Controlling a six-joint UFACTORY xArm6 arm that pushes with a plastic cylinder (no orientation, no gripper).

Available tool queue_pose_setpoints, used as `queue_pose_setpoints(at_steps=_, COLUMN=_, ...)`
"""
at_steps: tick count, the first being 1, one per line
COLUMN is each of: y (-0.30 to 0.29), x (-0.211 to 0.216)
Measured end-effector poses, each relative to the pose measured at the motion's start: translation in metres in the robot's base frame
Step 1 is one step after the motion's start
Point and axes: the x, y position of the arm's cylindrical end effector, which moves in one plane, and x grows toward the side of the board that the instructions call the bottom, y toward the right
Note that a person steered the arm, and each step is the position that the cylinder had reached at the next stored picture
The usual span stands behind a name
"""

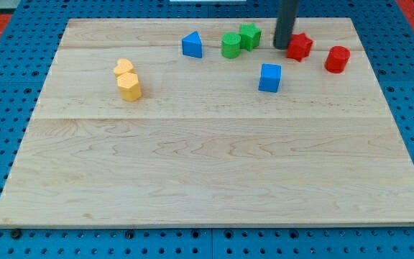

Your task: Point your arm at the top center of the board

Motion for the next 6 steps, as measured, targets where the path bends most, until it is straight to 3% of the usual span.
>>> queue_pose_setpoints(at_steps=1, y=0.045, x=0.000)
queue_pose_setpoints(at_steps=2, y=0.027, x=-0.006)
queue_pose_setpoints(at_steps=3, y=0.038, x=-0.042)
queue_pose_setpoints(at_steps=4, y=0.019, x=-0.079)
queue_pose_setpoints(at_steps=6, y=-0.069, x=-0.077)
